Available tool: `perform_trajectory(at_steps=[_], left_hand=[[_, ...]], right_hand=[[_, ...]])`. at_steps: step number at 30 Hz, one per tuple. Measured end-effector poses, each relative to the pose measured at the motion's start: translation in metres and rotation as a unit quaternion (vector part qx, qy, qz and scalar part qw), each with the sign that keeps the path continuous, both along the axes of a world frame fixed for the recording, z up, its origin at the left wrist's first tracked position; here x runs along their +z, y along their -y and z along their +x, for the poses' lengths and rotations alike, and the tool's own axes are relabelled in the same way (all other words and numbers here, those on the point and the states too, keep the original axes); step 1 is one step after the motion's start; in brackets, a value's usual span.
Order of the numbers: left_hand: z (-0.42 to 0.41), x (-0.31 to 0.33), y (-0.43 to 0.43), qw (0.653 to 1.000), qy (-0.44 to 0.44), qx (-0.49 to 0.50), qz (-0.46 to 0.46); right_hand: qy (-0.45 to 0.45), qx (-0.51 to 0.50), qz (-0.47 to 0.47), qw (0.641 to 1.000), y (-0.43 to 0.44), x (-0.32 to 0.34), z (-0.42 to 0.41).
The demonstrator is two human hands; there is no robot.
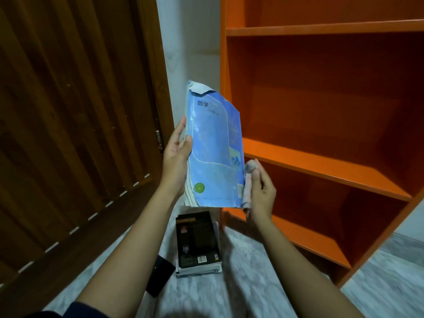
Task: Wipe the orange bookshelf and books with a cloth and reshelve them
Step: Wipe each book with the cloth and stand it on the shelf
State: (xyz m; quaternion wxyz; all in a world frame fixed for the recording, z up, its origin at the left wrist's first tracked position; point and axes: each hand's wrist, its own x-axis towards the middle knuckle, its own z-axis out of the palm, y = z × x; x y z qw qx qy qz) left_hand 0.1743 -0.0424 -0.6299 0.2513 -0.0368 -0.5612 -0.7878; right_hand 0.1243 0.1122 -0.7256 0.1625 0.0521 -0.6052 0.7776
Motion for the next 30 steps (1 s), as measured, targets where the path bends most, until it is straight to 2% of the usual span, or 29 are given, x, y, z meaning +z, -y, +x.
perform_trajectory(at_steps=[2, 6, 8, 11, 14, 15, 17, 19, 20, 22, 24, 25, 30], left_hand=[[0.001, 0.0, 0.0, 1.0, -0.003, -0.008, -0.012], [0.0, -0.003, 0.004, 0.996, -0.02, 0.05, -0.072], [-0.003, -0.008, 0.008, 0.988, -0.011, 0.097, -0.12], [-0.011, -0.028, 0.024, 0.975, 0.034, 0.153, -0.157], [-0.015, -0.046, 0.038, 0.962, 0.105, 0.134, -0.214], [-0.016, -0.048, 0.038, 0.952, 0.131, 0.126, -0.246], [-0.017, -0.046, 0.034, 0.908, 0.184, 0.163, -0.338], [-0.017, -0.038, 0.025, 0.872, 0.162, 0.231, -0.399], [-0.017, -0.032, 0.018, 0.871, 0.134, 0.235, -0.41], [-0.015, -0.018, 0.003, 0.905, 0.098, 0.157, -0.382], [-0.012, -0.006, -0.012, 0.949, 0.111, 0.052, -0.291], [-0.013, -0.004, -0.016, 0.961, 0.122, 0.033, -0.247], [-0.014, -0.009, -0.009, 0.958, 0.152, 0.123, -0.211]], right_hand=[[0.066, 0.028, -0.047, 0.996, -0.007, -0.001, -0.012], [0.135, 0.192, -0.081, 0.969, -0.021, -0.004, -0.018], [0.107, 0.237, -0.049, 0.964, -0.027, 0.001, -0.015], [0.086, 0.229, -0.006, 0.969, -0.029, 0.012, -0.009], [0.045, 0.197, 0.001, 0.979, -0.029, 0.025, -0.003], [0.029, 0.191, 0.004, 0.981, -0.029, 0.03, -0.001], [-0.004, 0.184, 0.018, 0.983, -0.028, 0.036, 0.0], [-0.047, 0.17, 0.067, 0.982, -0.024, 0.041, 0.001], [-0.075, 0.156, 0.112, 0.979, -0.022, 0.043, 0.001], [-0.137, 0.118, 0.224, 0.958, -0.017, 0.047, 0.006], [-0.197, 0.094, 0.315, 0.924, -0.015, 0.046, 0.014], [-0.223, 0.09, 0.344, 0.907, -0.016, 0.044, 0.017], [-0.284, 0.121, 0.403, 0.861, -0.016, 0.038, 0.029]])
